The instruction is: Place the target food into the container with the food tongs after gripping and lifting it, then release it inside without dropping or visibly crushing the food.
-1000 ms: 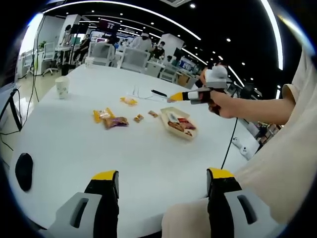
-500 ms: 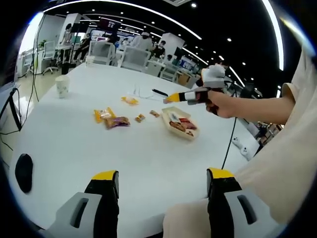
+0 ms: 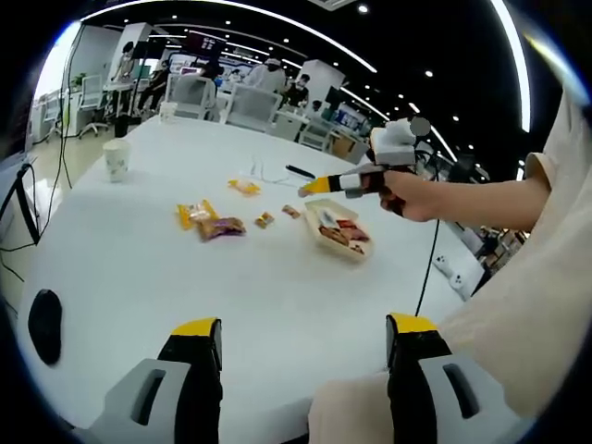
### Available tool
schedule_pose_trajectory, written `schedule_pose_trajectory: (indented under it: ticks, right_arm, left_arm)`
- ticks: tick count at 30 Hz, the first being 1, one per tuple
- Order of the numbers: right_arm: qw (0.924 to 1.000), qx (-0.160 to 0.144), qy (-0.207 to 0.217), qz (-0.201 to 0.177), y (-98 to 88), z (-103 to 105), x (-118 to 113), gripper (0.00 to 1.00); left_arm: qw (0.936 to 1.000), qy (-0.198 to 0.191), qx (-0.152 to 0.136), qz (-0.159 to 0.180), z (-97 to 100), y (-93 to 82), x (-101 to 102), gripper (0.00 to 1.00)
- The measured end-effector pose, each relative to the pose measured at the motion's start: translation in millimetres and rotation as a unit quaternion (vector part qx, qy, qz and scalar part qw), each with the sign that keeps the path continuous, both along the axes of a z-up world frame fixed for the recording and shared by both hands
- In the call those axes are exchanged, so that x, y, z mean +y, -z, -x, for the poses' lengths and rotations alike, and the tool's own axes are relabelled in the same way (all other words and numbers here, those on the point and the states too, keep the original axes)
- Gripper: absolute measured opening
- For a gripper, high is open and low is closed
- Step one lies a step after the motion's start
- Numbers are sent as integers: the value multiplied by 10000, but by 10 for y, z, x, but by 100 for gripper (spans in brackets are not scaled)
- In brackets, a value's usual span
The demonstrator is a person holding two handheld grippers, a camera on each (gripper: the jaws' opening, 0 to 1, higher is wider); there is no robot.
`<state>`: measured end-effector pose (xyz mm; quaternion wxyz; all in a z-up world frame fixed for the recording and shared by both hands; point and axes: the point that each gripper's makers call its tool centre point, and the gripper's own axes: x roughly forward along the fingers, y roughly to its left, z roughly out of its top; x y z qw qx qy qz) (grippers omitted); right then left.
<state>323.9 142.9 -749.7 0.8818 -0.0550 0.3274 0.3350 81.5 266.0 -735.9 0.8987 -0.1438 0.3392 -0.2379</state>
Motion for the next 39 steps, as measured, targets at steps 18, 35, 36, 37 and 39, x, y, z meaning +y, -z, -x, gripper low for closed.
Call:
schedule_pose_trajectory:
  ticks: [18,35,36,37,39]
  right_arm:
    - [9997,27,-194,138,74,-13,143,29]
    - [9989,93,-333,316,153,-34,247,29]
    - [9989,101,-342,313,161,-34,255,29]
    - [9989,108,-344,312,164,-35,258,29]
    - [9988,128,-352,307,178,-37,274,29]
  left_arm:
    - [10000,-53,77,9,-5,42,81,71]
    - [9999,-52,126,13,-7,82,111,71]
    - [9999,-56,130,16,-7,84,113,71]
    - [9999,-60,134,17,-5,87,116,71]
    - [9999,-65,143,21,-2,90,119,71]
